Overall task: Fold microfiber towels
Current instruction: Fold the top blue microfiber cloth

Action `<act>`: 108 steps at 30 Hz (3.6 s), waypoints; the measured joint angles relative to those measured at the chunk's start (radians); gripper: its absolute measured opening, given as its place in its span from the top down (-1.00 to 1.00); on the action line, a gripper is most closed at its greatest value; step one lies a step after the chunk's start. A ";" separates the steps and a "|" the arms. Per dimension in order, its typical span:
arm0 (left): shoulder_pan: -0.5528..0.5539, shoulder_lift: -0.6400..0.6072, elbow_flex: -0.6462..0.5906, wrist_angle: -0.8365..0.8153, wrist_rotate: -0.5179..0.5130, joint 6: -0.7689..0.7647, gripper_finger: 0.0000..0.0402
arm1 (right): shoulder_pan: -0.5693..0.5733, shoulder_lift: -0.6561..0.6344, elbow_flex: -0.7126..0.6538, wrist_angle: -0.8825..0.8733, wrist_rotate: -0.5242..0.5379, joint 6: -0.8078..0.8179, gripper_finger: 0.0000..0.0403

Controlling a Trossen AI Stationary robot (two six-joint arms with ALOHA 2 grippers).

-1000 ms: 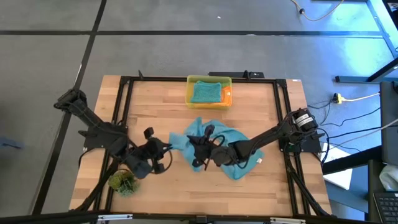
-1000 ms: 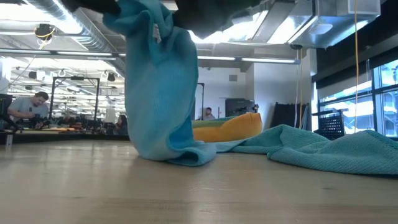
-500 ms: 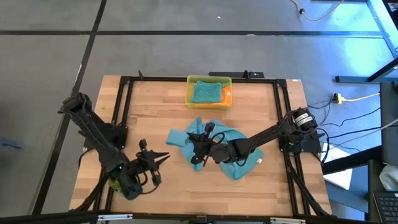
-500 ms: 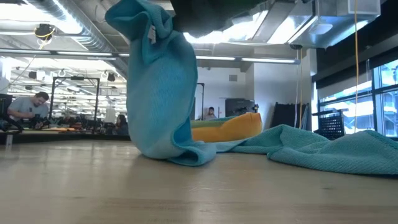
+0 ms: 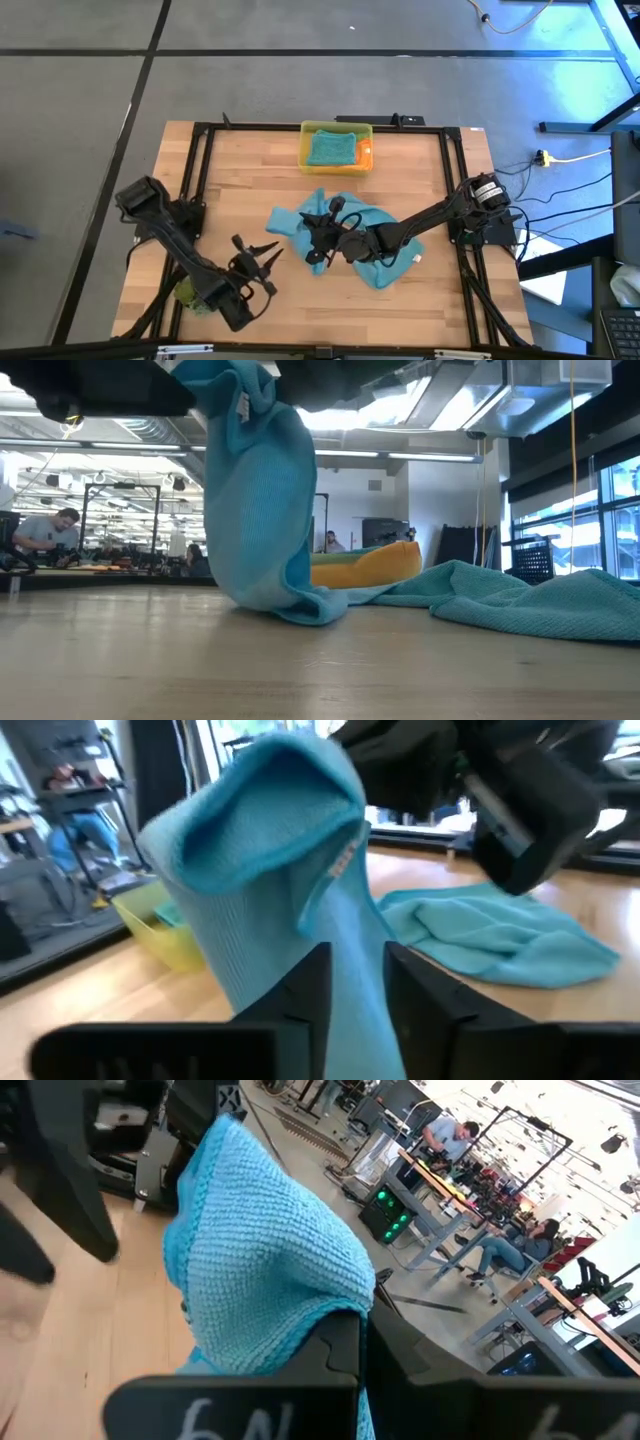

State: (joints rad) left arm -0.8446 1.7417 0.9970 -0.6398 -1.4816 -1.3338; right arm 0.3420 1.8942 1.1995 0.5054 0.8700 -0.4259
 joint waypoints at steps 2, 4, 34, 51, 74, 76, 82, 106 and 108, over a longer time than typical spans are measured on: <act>0.017 0.014 0.000 -0.001 -0.001 -0.001 0.48 | 0.000 0.000 0.000 0.000 0.000 0.000 0.99; 0.043 0.019 0.000 0.000 -0.001 -0.003 0.38 | 0.000 0.000 0.000 0.000 0.000 0.001 0.99; 0.219 0.021 -0.010 0.207 0.007 0.164 0.16 | 0.000 0.000 0.001 0.007 -0.008 0.006 0.99; 0.182 -0.001 -0.005 0.230 0.063 0.359 0.96 | 0.000 0.000 0.001 0.003 0.000 0.004 0.98; 0.093 -0.328 -0.001 -0.214 0.418 0.368 1.00 | 0.021 -0.134 0.002 -0.137 0.045 -0.023 0.97; 0.099 -0.378 0.000 -0.257 0.415 0.372 1.00 | 0.025 -0.165 0.002 -0.181 0.041 -0.018 0.97; 0.106 -0.517 0.044 -0.415 0.425 0.376 1.00 | 0.024 -0.297 0.001 -0.363 0.006 0.051 0.96; 0.410 -0.599 0.671 -0.854 0.365 1.008 1.00 | -0.297 -0.614 0.002 -0.571 -0.553 0.186 0.98; 0.407 -0.599 0.650 -0.857 0.429 1.028 1.00 | -0.309 -0.611 0.001 -0.596 -0.628 0.182 0.98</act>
State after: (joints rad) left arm -0.4374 1.1423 1.6470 -1.4965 -1.0530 -0.3059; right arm 0.0334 1.2837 1.2008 -0.0904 0.2416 -0.2438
